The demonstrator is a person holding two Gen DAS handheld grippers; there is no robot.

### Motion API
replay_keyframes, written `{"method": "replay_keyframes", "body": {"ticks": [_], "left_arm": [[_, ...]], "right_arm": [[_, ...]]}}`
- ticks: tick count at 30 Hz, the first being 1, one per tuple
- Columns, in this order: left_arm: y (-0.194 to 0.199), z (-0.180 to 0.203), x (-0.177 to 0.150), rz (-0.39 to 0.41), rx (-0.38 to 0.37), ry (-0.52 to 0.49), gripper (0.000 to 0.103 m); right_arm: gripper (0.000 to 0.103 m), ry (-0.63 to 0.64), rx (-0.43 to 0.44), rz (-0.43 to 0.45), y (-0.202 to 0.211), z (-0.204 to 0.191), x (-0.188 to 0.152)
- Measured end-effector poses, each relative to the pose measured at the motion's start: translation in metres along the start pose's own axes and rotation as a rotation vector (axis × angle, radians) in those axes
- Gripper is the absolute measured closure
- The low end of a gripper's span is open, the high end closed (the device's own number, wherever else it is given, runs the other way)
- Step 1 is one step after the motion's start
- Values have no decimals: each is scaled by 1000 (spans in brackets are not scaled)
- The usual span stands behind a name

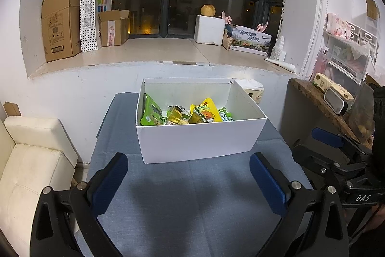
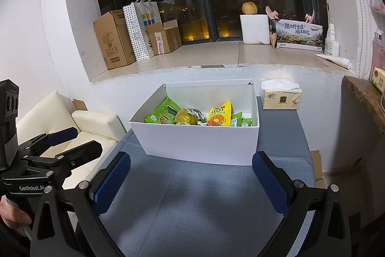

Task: Organize snacks

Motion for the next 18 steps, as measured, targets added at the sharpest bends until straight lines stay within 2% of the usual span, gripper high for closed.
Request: {"method": "replay_keyframes", "body": {"ticks": [18], "left_arm": [[-1, 2, -2, -2, -17, -1, 0]], "right_arm": [[0, 0, 1, -5, 1, -1, -3]]}}
Point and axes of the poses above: each gripper's, at about its wrist camera, not at the fingertips, and y roughly against the way its jaws point, z to its right, x to its top, the point moved 7 cm from there along -y, roughly the way its jaws point, and after that the axes turned 11 degrees about -z, right-handed, at the moved point
